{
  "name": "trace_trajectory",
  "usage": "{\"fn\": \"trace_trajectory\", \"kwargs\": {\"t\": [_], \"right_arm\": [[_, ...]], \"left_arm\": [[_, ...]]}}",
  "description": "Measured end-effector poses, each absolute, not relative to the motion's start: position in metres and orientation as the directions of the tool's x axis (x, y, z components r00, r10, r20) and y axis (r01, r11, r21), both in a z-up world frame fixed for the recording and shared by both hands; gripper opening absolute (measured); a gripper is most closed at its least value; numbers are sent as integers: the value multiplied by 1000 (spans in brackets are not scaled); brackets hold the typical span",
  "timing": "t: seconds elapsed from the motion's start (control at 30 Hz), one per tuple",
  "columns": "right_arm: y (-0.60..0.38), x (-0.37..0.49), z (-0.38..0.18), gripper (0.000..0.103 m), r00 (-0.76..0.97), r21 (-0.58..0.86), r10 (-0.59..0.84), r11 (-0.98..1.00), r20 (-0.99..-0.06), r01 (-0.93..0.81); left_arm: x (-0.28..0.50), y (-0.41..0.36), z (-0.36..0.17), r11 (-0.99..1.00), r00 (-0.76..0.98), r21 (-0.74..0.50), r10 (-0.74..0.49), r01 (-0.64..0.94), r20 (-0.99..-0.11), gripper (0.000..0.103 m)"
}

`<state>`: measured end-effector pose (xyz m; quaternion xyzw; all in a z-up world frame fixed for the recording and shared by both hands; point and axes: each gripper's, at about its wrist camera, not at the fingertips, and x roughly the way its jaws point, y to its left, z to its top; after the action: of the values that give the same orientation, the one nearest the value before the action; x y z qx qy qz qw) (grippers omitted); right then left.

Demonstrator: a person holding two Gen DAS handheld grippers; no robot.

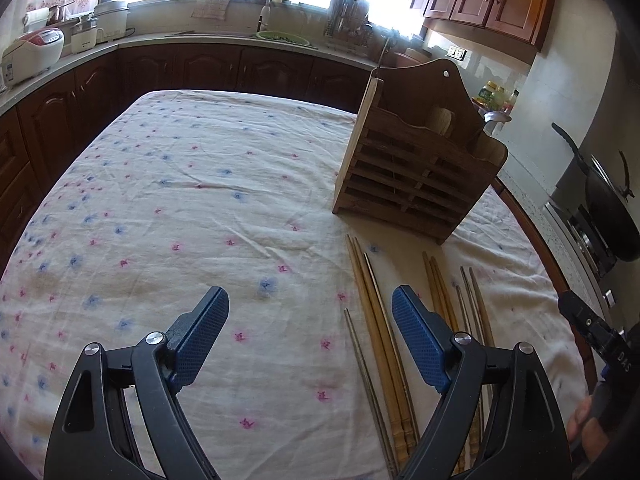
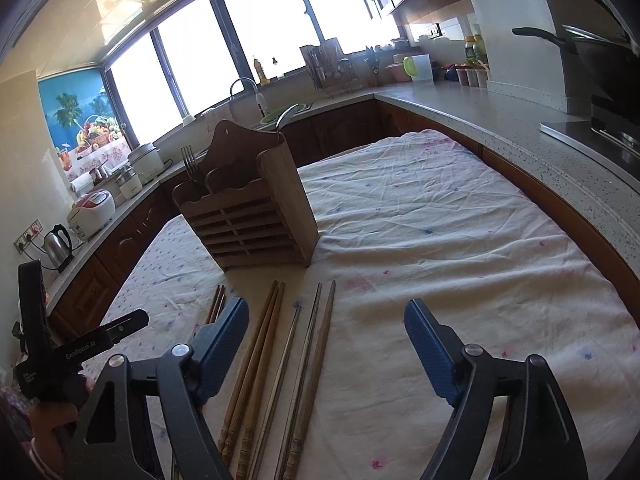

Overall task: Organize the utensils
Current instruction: 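Move the open right gripper back over the chopsticks, then close the right gripper on a wooden chopstick while the left gripper grasps another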

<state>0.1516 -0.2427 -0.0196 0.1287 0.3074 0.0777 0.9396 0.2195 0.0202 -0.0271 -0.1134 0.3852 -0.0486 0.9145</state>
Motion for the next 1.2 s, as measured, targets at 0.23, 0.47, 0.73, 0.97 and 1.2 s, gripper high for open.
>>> {"fn": "trace_trajectory", "kwargs": {"t": [0.23, 0.47, 0.73, 0.97, 1.2], "right_arm": [[-234, 175, -30, 51, 750, 271, 230, 960, -620, -71], [-224, 202, -48, 33, 680, 229, 214, 971, -701, -69], [-218, 230, -67, 20, 631, 206, 199, 976, -750, -63], [-207, 246, -75, 19, 624, 134, 157, 987, -765, -83], [-200, 252, -75, 20, 622, 75, 121, 992, -774, -100]], "left_arm": [[253, 3, -37, 969, 632, -244, -216, 44, -745, 60], [283, -11, -55, 973, 569, -220, -217, 65, -793, 46], [300, -18, -63, 982, 559, -162, -187, 94, -808, 36], [302, -24, -63, 981, 569, -145, -191, 126, -800, 32], [302, -23, -65, 962, 541, -217, -274, 169, -795, 14]]}}
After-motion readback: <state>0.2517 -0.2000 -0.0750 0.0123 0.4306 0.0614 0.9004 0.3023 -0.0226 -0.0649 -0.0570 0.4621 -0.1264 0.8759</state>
